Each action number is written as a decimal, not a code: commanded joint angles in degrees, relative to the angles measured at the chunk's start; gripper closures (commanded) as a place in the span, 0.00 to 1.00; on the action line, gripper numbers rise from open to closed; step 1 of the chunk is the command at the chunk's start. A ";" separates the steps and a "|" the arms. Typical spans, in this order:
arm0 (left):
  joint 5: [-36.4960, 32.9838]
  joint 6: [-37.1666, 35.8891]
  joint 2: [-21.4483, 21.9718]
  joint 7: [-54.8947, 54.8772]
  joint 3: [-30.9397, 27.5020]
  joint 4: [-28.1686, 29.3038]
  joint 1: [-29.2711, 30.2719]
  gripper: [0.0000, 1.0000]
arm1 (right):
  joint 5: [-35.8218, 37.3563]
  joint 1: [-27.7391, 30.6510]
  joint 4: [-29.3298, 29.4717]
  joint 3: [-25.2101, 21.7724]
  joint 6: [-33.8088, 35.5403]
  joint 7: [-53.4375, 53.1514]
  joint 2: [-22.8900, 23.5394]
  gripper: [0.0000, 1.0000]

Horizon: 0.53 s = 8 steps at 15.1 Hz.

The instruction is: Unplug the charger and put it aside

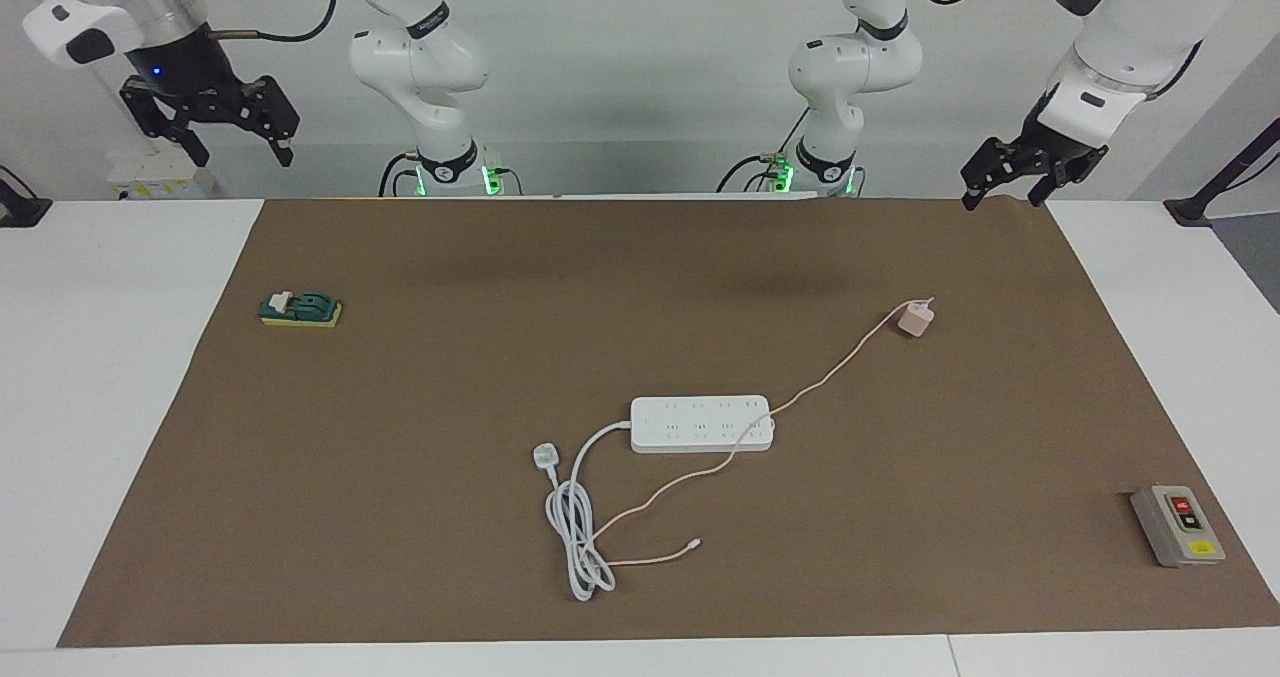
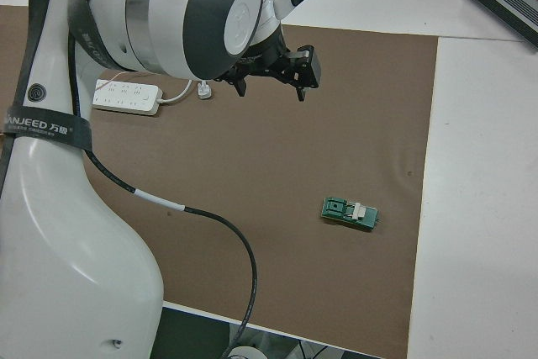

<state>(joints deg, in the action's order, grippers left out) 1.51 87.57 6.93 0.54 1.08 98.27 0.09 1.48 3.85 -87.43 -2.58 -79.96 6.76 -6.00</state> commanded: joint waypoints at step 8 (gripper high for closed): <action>-1.42 -5.75 -5.88 0.69 -0.38 -6.69 -3.96 0.00 | -0.87 0.02 -1.78 0.30 -1.16 -0.44 -1.47 0.00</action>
<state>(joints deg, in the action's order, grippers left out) 1.13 83.50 1.93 0.67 0.37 94.27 -2.86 1.44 3.81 -87.46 -2.55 -79.96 6.76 -6.02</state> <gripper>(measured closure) 0.000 0.000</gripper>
